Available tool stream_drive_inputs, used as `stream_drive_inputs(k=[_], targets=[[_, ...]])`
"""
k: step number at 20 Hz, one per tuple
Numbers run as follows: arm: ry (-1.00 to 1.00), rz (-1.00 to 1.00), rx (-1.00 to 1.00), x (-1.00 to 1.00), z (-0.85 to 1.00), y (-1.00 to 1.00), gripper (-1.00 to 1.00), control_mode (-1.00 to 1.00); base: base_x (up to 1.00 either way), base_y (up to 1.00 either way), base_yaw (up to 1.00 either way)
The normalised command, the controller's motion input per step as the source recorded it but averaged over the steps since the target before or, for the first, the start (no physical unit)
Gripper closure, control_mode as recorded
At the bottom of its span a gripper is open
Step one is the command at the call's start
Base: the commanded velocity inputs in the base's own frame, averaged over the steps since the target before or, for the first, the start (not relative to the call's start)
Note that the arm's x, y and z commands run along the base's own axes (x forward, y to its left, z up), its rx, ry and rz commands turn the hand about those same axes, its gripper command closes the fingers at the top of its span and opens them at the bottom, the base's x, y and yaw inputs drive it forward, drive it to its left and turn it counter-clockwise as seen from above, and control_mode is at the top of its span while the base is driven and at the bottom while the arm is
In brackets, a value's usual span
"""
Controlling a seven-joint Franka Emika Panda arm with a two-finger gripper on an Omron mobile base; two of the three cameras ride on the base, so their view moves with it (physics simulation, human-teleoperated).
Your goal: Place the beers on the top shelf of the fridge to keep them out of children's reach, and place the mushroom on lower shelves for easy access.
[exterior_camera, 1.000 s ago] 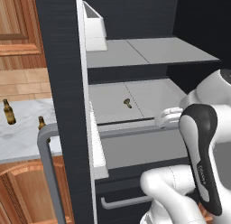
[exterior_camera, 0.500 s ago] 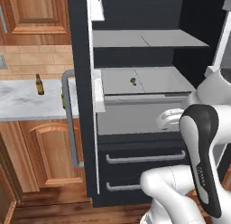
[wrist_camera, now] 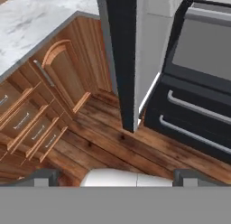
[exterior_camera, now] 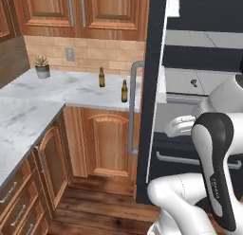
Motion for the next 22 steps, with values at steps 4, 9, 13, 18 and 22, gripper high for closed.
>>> stream_drive_inputs(k=[4, 9, 13, 18, 22], targets=[[0.00, 0.00, 0.00, 0.00, 0.00, 0.00, -1.00, 1.00, 0.18, 1.00, 0.26], [0.00, 0.00, 0.00, 0.00, 0.00, 0.00, -1.00, 1.00, 0.40, 0.97, 0.11], [0.00, 0.00, 0.00, 0.00, 0.00, 0.00, -1.00, 1.00, 0.42, 0.32, -0.17], [0.00, 0.00, 0.00, 0.00, 0.00, 0.00, -1.00, 1.00, 0.41, 0.01, -0.40], [0.00, 0.00, 0.00, 0.00, 0.00, 0.00, -1.00, 1.00, 0.47, 0.12, -0.41]])
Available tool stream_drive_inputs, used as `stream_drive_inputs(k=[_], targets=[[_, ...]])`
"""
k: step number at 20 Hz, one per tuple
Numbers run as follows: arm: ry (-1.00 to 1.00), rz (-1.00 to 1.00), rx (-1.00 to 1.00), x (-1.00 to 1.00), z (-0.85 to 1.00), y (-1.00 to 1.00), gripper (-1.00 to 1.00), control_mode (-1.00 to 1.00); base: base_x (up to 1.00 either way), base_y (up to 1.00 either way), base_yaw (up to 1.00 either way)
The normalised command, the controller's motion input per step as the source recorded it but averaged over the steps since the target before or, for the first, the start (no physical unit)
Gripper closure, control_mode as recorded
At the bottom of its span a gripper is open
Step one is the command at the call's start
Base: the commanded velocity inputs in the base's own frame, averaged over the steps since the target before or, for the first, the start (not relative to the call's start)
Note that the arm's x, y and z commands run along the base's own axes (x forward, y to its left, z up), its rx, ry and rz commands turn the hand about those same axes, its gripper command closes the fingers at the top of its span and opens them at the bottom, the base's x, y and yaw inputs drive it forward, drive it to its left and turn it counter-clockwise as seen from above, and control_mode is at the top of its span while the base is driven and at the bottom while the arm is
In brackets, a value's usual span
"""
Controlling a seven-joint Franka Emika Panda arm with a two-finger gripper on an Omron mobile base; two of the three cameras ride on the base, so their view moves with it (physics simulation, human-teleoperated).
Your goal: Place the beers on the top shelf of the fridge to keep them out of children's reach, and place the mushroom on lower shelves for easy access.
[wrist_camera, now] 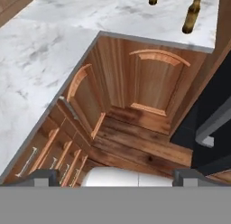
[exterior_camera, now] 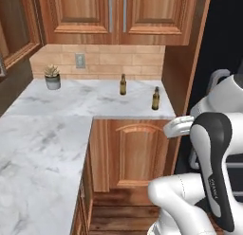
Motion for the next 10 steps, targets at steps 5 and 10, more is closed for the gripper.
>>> stream_drive_inputs(k=[5, 10], targets=[[0.00, 0.00, 0.00, 0.00, 0.00, 0.00, -1.00, 1.00, 0.56, 0.33, -0.35], [0.00, 0.00, 0.00, 0.00, 0.00, 0.00, -1.00, 1.00, 0.59, 0.54, -0.28]])
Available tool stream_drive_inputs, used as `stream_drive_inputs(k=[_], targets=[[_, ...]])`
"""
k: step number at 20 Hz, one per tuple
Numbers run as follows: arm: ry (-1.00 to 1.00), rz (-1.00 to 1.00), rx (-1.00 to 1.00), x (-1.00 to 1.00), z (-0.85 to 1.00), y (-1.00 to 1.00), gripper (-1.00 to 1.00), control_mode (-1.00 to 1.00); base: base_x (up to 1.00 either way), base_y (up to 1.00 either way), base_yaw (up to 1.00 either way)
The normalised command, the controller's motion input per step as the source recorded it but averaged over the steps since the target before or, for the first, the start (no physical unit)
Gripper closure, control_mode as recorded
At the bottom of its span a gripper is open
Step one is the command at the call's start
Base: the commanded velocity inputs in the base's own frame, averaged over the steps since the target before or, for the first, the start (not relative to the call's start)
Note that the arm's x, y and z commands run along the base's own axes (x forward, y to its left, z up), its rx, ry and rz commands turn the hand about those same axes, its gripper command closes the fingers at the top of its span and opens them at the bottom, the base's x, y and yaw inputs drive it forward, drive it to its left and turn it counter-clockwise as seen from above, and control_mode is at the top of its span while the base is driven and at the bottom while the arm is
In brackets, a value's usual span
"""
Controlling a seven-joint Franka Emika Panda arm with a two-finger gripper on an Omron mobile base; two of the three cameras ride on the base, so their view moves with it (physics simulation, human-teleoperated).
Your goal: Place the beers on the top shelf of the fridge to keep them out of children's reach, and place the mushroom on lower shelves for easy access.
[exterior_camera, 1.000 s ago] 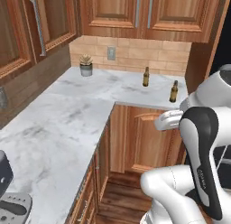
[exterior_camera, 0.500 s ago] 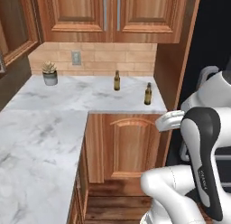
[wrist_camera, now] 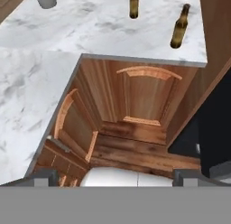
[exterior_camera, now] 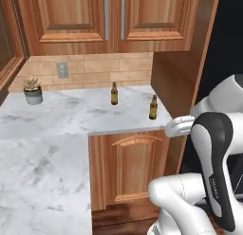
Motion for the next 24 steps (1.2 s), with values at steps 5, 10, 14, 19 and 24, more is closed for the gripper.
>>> stream_drive_inputs(k=[5, 10, 14, 19, 24], targets=[[0.00, 0.00, 0.00, 0.00, 0.00, 0.00, -1.00, 1.00, 0.66, 0.44, -0.24], [0.00, 0.00, 0.00, 0.00, 0.00, 0.00, -1.00, 1.00, 0.74, 0.03, -0.18], [0.00, 0.00, 0.00, 0.00, 0.00, 0.00, -1.00, 1.00, 0.72, 0.01, -0.16], [0.00, 0.00, 0.00, 0.00, 0.00, 0.00, -1.00, 1.00, 0.51, 0.04, -0.14], [-0.03, -0.07, -0.01, 0.32, -0.35, 0.19, -1.00, -1.00, 0.00, 0.00, 0.00]])
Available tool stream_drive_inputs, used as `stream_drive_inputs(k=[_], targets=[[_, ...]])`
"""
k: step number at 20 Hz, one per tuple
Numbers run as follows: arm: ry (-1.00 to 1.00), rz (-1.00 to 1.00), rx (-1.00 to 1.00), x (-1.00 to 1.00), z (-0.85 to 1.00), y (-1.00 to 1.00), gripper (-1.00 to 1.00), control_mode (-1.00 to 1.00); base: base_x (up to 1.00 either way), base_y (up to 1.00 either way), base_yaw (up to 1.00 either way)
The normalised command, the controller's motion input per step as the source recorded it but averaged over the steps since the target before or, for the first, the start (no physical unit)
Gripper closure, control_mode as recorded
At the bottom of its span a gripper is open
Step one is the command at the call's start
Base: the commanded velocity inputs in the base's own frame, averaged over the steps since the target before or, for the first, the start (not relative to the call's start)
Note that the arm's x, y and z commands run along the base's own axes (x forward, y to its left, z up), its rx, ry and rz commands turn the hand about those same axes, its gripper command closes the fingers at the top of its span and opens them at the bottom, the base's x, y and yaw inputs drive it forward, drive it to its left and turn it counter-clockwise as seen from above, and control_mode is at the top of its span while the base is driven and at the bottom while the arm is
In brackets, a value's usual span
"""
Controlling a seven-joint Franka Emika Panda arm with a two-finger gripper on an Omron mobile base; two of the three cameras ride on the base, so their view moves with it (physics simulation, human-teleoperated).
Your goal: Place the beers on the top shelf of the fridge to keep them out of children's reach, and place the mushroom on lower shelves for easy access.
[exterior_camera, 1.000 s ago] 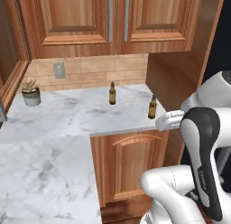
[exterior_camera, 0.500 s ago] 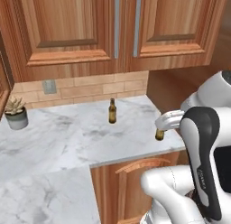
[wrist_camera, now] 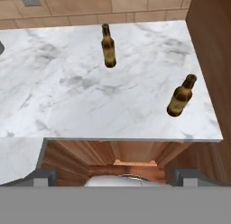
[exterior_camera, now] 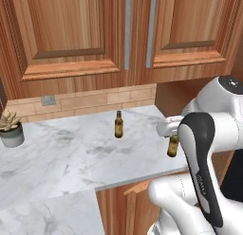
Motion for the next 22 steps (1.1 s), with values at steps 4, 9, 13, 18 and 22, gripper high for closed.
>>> stream_drive_inputs(k=[4, 9, 13, 18, 22], targets=[[-0.03, -0.01, 0.00, 0.48, -0.37, 0.25, -1.00, -1.00, 0.00, 0.00, 0.00], [-0.01, -0.01, 0.00, 0.69, -0.49, 0.34, -1.00, -1.00, 0.00, 0.00, 0.00], [-0.03, -0.02, 0.00, 0.80, -0.36, 0.31, -1.00, -1.00, 0.00, 0.00, 0.00], [-0.04, -0.02, 0.00, 0.74, -0.24, 0.29, -1.00, -1.00, 0.00, 0.00, 0.00], [-0.01, -0.03, 0.00, 0.63, -0.16, 0.15, -1.00, -1.00, 0.00, 0.00, 0.00]])
